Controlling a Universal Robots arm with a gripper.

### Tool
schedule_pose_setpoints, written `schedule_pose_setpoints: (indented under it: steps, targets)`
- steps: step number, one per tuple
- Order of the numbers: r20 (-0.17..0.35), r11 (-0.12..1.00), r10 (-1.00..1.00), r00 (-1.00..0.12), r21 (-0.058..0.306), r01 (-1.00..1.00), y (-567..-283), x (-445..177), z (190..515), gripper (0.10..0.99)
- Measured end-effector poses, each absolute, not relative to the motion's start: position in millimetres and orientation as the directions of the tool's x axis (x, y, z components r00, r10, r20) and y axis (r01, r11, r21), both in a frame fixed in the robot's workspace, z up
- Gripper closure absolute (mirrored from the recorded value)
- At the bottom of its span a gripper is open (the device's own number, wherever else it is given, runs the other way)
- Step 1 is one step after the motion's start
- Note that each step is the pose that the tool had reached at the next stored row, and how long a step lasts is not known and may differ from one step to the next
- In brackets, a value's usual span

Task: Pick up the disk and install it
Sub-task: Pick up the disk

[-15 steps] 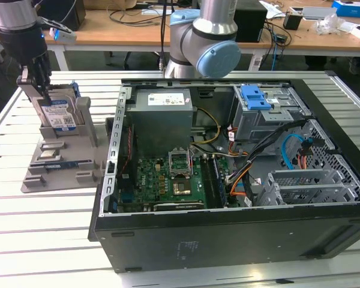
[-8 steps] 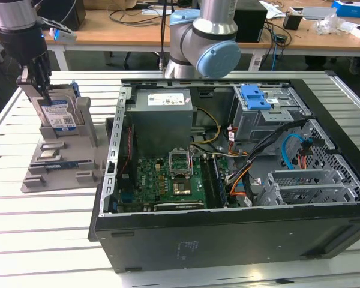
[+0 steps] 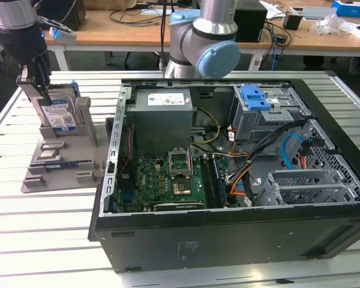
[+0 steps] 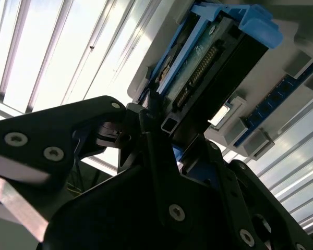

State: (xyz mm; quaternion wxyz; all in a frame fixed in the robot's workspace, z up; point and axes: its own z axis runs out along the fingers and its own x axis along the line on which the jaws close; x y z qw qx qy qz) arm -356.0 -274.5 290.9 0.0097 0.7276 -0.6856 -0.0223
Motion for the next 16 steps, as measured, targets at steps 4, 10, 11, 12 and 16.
schedule_pose_setpoints:
  steps: [4,10,11,12,16]
  targets:
    - [-0.019,-0.060,-0.998,0.059,0.045,-0.997,-274,-356,294,0.718]
    - [-0.019,-0.060,-0.998,0.059,0.045,-0.997,-274,-356,303,0.718]
    - [-0.019,-0.060,-0.998,0.059,0.045,-0.997,-274,-356,304,0.718]
    - [-0.019,-0.060,-0.998,0.059,0.045,-0.997,-274,-356,305,0.718]
    - [-0.019,-0.060,-0.998,0.059,0.045,-0.997,-274,-356,311,0.718]
